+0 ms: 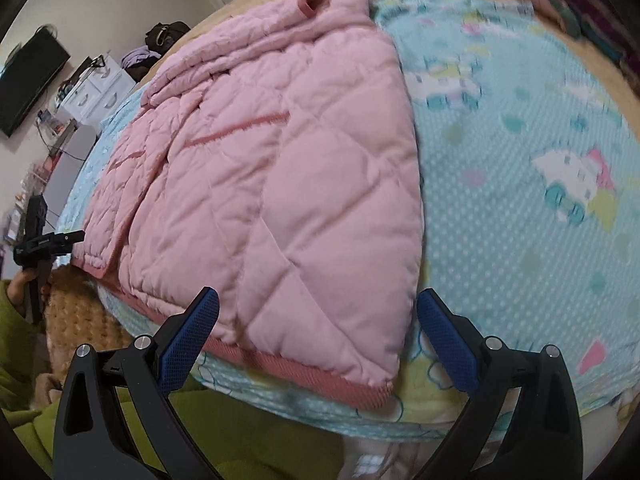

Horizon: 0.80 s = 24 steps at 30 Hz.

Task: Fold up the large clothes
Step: 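Move both open tools to the ribbed jacket hem, then close both tools on the ribbed hem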

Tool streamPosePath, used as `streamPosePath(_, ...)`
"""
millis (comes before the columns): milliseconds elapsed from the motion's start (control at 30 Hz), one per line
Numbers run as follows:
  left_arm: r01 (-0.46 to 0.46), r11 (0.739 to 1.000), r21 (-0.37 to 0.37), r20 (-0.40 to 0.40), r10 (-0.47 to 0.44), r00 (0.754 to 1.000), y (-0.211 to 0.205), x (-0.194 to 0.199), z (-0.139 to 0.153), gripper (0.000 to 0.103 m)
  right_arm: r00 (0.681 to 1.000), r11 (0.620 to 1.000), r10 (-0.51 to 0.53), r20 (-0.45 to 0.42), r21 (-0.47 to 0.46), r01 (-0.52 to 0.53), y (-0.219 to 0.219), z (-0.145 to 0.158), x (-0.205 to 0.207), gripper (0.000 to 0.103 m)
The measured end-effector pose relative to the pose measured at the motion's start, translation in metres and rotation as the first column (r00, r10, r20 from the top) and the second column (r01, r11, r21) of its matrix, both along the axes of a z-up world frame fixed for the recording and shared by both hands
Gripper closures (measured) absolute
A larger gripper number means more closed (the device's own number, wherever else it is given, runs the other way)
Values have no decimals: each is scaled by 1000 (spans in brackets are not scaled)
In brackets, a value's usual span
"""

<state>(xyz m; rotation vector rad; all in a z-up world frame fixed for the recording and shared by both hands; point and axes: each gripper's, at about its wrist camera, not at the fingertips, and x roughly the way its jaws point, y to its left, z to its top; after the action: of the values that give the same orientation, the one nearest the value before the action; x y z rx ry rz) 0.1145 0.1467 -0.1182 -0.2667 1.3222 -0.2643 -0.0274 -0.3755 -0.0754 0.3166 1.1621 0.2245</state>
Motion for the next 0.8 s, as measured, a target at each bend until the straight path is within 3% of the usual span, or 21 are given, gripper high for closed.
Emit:
streamPosePath(100,0,1000,12,7,0,1000,-2,0,1,23,1000,1000,24,7,-5,-24,3,-3,-4,5)
streamPosePath(200,5,1000,15,37,-5,999,-3,-3,4,38,999,999,40,25,18,-40,3,1,-7,15)
streamPosePath(300,29,999,25,92,-31,995,-5,-10,12,57,998,999,42,48,24,-43,-2,6,-11,37)
streamPosePath(400,33,999,23,114,-36,993,-4,-12,16,66,995,998,59,86,7,-60,-5,15,-12,61)
streamPosePath(467,35,999,16,125,-37,991,-3,-12,18,69,988,996,80,129,20,-83,-6,25,-12,70)
streamPosePath(700,20,999,-49,159,-12,987,6,-13,28,77,957,987,74,281,116,-110,-10,60,-3,80)
streamPosePath(800,28,999,-30,139,-23,990,1,-12,26,77,954,985,94,284,113,-131,-8,65,1,80)
